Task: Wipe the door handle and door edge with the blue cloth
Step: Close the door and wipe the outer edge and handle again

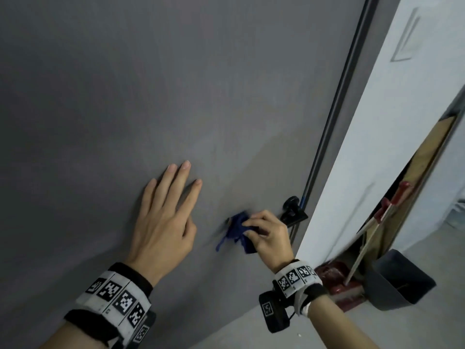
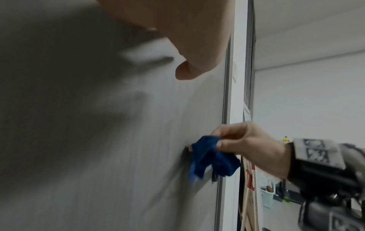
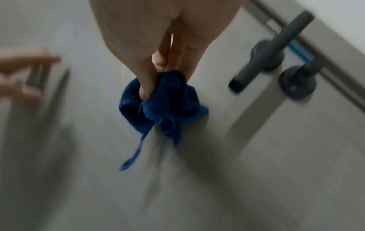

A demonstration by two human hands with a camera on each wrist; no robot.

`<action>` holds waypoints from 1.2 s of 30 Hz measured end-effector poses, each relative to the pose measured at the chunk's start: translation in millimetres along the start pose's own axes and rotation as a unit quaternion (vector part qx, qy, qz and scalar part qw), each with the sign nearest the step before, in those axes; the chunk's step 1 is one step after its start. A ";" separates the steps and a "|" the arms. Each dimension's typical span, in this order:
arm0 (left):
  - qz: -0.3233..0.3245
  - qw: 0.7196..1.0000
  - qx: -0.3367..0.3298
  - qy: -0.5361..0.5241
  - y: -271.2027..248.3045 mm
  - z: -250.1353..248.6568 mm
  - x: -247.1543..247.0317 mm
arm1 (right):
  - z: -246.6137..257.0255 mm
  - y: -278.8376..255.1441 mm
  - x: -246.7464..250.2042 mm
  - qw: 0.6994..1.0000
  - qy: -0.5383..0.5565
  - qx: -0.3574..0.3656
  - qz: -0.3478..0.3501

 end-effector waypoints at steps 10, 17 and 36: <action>0.085 0.969 -0.071 -0.219 31.0 -88.6 -10.8 | 49.8 -21.3 160.6 0.979 0.086 -0.165 -0.084; 0.192 0.922 -0.144 -0.303 47.9 -165.8 34.2 | 78.0 -19.8 186.1 0.980 0.095 -0.174 -0.014; 0.336 0.920 0.008 -0.203 39.2 -192.3 -96.8 | -7.3 3.8 218.2 0.958 0.085 -0.257 -0.097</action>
Point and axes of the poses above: each hand's wrist, its own y-axis towards the middle knuckle, its own x-axis out of the back of the hand, z = x × y, the point moved 6 cm from there along y, towards the middle knuckle, and after that the axes turned 14 degrees about y, right-handed, at the moved point
